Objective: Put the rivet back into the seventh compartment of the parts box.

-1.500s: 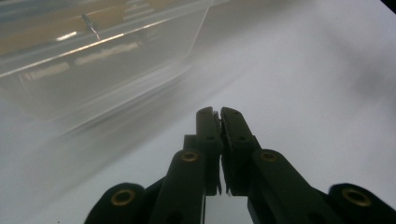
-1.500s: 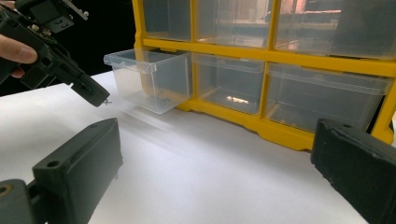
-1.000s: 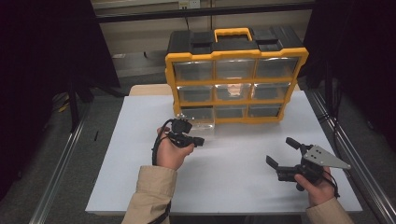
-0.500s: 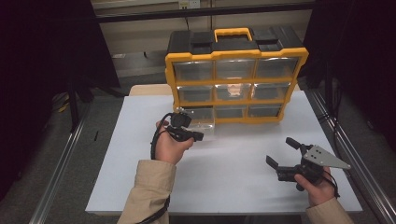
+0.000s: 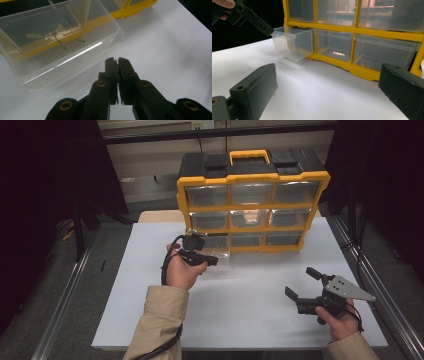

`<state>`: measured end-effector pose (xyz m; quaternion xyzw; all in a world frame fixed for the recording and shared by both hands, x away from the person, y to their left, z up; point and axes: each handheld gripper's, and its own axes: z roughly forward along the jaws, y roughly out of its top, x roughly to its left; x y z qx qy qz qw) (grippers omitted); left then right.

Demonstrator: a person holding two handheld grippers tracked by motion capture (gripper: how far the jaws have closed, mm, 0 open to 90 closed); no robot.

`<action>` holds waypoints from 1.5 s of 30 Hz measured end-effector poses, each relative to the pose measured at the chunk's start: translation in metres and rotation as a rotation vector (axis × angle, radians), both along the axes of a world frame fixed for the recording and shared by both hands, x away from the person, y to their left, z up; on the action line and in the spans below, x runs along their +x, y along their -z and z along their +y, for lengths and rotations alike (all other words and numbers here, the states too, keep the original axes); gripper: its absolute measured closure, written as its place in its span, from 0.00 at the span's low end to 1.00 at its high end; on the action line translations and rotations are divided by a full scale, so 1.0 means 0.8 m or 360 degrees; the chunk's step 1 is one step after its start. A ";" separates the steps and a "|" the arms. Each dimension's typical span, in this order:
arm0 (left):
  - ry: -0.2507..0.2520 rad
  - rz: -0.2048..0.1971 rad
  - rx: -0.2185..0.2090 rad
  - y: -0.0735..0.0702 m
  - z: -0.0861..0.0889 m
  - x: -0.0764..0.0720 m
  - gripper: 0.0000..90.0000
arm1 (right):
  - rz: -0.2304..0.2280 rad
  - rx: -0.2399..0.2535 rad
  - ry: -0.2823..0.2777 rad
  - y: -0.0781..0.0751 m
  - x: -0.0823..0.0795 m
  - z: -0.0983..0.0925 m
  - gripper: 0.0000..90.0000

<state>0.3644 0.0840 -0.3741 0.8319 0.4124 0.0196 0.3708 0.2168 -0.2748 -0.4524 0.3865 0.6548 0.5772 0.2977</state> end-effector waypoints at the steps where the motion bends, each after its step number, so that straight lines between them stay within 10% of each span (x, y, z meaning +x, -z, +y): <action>1: 0.0000 0.0000 0.0011 -0.001 0.000 0.000 0.96 | -0.0004 -0.0003 0.0000 0.000 0.000 0.000 0.02; 45: -0.0080 -0.0080 0.0009 -0.030 -0.008 0.030 0.96 | -0.0013 -0.0003 0.0006 -0.001 0.000 -0.001 0.01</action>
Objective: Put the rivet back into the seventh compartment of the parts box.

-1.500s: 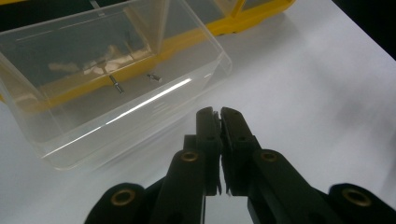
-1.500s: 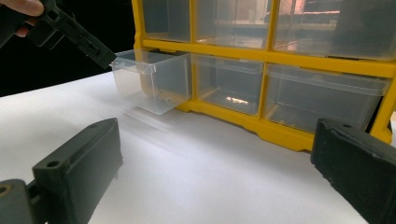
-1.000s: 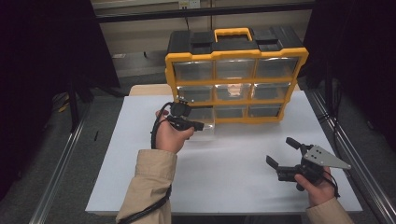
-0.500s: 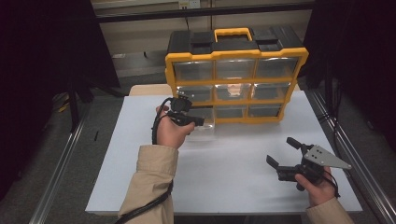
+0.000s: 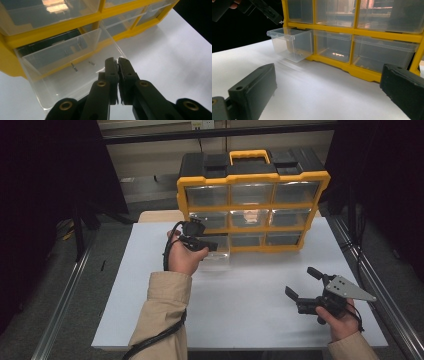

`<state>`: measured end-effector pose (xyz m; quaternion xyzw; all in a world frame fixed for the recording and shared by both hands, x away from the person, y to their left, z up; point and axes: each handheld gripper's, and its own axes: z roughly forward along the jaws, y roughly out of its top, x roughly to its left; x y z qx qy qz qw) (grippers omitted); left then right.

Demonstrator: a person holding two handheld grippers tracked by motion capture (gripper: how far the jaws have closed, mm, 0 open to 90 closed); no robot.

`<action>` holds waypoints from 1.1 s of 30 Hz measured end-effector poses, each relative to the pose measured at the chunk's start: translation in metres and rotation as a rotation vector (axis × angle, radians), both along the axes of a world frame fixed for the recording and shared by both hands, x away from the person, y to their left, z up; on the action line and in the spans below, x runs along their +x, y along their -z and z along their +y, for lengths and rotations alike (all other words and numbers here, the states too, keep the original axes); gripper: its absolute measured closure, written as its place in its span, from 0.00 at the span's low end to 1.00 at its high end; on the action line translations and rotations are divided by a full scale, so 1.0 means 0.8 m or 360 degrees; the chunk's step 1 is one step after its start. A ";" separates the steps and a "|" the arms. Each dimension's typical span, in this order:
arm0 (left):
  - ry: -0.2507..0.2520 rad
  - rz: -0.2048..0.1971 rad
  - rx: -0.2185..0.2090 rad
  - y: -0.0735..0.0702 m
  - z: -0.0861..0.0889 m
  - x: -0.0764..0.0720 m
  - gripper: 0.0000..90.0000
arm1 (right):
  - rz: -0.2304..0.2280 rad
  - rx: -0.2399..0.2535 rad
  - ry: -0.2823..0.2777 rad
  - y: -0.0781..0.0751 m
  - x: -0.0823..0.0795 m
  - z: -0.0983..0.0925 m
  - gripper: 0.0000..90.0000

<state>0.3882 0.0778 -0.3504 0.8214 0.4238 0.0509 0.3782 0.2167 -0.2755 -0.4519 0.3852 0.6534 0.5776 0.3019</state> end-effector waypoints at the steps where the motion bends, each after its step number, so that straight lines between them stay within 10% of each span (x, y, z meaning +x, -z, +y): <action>1: -0.0015 0.0005 -0.0016 0.000 -0.001 0.000 0.96 | -0.0005 0.0000 0.0004 0.000 0.000 0.000 0.01; 33: -0.0098 -0.0077 0.0049 0.007 0.000 0.015 0.96 | -0.0002 0.0002 -0.0003 0.000 0.000 0.000 0.01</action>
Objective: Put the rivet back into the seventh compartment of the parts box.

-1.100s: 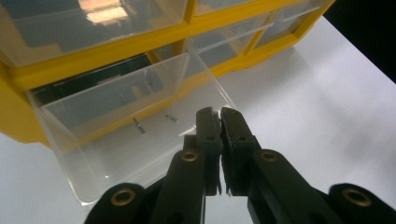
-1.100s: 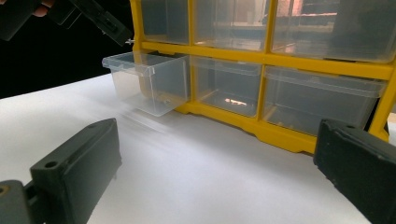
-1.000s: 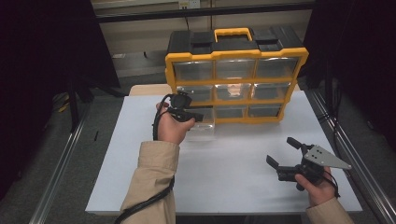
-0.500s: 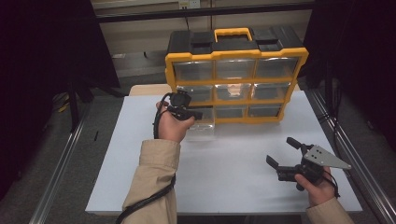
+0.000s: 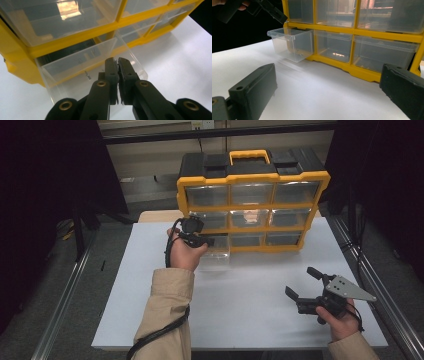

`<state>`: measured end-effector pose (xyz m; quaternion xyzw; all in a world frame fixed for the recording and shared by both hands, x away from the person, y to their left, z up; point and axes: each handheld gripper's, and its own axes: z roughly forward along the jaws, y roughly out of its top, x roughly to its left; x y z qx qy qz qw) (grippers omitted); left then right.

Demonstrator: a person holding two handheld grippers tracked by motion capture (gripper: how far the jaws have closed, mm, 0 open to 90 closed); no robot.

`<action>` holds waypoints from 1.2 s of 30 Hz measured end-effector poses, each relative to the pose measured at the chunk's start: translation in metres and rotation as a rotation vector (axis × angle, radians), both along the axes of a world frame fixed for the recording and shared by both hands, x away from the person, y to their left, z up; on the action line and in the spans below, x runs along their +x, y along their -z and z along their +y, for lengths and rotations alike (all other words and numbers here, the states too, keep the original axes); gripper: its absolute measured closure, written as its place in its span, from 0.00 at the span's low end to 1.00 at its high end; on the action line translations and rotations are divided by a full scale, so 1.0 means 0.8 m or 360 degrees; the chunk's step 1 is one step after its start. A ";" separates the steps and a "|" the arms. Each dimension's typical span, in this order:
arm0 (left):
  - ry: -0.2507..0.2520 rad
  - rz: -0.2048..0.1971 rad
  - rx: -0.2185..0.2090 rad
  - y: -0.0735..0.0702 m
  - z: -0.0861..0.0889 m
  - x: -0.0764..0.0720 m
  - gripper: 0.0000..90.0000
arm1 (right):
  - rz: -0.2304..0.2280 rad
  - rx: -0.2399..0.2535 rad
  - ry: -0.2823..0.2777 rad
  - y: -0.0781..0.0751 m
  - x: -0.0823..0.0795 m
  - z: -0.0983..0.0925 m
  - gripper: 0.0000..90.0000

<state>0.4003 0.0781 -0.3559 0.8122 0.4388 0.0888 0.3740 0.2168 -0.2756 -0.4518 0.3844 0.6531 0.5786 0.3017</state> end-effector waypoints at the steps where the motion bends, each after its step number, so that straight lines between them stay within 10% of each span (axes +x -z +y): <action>1: -0.0001 -0.0003 -0.0001 0.001 0.000 0.000 0.96 | -0.0002 0.0004 0.0000 0.000 0.000 0.000 0.01; 36: -0.0035 -0.0050 -0.0074 0.015 0.014 -0.013 0.98 | 0.0008 -0.0003 0.0004 0.001 0.002 0.000 0.01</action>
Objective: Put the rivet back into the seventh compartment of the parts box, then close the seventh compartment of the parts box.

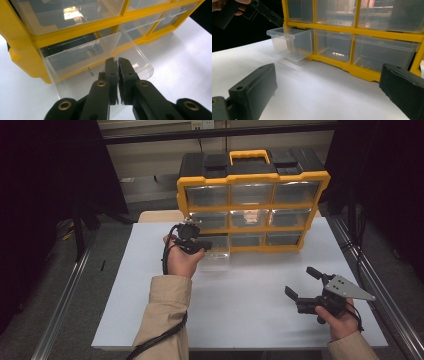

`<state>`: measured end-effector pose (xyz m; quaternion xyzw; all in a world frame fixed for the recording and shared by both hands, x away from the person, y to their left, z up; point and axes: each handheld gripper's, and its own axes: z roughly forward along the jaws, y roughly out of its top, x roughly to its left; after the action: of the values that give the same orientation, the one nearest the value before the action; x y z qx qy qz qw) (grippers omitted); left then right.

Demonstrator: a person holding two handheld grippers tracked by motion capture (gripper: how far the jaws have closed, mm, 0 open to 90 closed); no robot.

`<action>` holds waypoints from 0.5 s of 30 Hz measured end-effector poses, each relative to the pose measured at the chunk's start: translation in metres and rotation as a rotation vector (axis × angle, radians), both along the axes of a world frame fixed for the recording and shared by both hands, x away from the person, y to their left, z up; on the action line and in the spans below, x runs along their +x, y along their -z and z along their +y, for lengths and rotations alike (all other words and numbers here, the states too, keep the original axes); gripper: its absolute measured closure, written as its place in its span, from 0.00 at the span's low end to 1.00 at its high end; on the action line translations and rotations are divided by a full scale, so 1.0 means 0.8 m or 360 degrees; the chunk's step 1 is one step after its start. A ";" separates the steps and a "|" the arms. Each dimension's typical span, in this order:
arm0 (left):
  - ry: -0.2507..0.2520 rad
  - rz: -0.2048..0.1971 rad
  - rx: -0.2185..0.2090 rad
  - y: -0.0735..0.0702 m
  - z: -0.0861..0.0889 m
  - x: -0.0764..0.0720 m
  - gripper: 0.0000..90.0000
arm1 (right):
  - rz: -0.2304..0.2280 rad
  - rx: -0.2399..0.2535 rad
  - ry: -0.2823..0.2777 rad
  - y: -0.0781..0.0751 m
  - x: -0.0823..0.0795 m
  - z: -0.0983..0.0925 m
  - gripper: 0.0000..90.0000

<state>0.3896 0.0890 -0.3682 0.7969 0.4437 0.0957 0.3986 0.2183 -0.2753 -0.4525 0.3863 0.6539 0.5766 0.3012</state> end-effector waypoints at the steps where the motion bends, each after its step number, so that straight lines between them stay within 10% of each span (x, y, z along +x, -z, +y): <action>1: 0.0014 0.0010 0.0024 0.000 0.002 0.000 0.98 | 0.0000 0.0004 0.0005 0.000 0.000 0.000 0.01; 15: 0.0026 0.0009 0.0008 0.003 0.004 -0.011 1.00 | -0.0011 -0.0003 -0.0010 -0.001 -0.001 -0.002 0.01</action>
<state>0.3809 0.0922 -0.3709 0.8018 0.4382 0.0913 0.3960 0.2172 -0.2767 -0.4517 0.3819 0.6547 0.5783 0.3019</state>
